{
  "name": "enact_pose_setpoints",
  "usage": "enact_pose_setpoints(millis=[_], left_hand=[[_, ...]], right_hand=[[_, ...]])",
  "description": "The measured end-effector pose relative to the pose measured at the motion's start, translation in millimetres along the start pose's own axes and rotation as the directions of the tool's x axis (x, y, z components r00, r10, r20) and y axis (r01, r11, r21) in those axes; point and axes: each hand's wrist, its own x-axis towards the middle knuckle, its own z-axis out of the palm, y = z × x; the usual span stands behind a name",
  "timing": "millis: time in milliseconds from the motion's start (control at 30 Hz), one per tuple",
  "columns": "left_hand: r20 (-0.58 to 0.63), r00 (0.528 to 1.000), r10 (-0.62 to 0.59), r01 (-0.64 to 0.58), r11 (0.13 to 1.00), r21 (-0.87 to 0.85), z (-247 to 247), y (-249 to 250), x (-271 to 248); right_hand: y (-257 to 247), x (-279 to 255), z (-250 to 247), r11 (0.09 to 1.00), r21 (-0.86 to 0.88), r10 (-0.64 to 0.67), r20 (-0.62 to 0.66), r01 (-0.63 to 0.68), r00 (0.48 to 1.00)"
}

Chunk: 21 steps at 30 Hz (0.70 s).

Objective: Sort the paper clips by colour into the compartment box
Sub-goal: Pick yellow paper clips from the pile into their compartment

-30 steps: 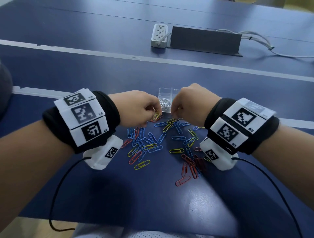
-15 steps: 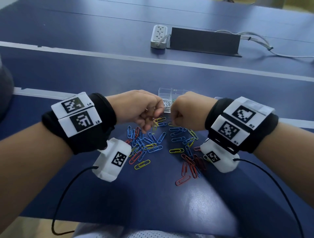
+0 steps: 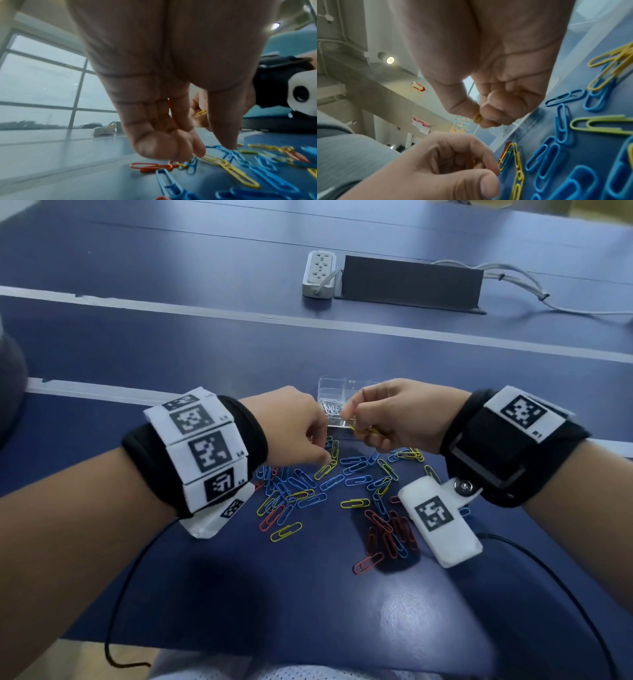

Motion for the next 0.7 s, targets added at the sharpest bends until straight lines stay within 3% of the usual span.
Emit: enact_pose_setpoints(millis=[167,300,333,400,500,600,700], left_hand=[[0.050,0.999,-0.018,0.010,0.989,0.145,6.6,15.7,4.6],[0.021,1.000,-0.014,0.011,0.991,0.134,5.9,17.9,3.4],[0.021,1.000,-0.018,0.015,0.992,0.125,5.9,17.0,3.4],[0.040,0.999,-0.027,0.022,0.993,0.116,5.8,15.6,3.2],[0.068,0.997,-0.036,0.028,0.992,0.120,5.7,15.1,1.7],[0.059,0.997,-0.044,0.041,0.997,0.060,1.5,9.8,-1.5],[0.025,0.998,-0.049,0.050,0.998,-0.038,-6.7,-1.0,-5.0]], right_hand=[[-2.4,1.2,1.5,0.994,0.074,0.078,0.060,-0.082,0.995],[-3.2,1.3,5.2,0.990,0.062,0.125,0.054,-0.128,0.991],[-2.3,1.8,6.2,0.993,0.016,0.113,0.016,-0.113,0.993],[-0.4,1.6,8.3,0.969,-0.247,0.012,-0.069,-0.029,0.998],[1.0,2.0,11.5,0.770,-0.633,-0.177,-0.093,0.079,0.980],[-2.4,4.6,16.1,0.634,-0.770,-0.266,-0.128,0.073,0.955],[-5.2,10.0,21.6,0.579,-0.813,-0.301,-0.137,0.066,0.944]])
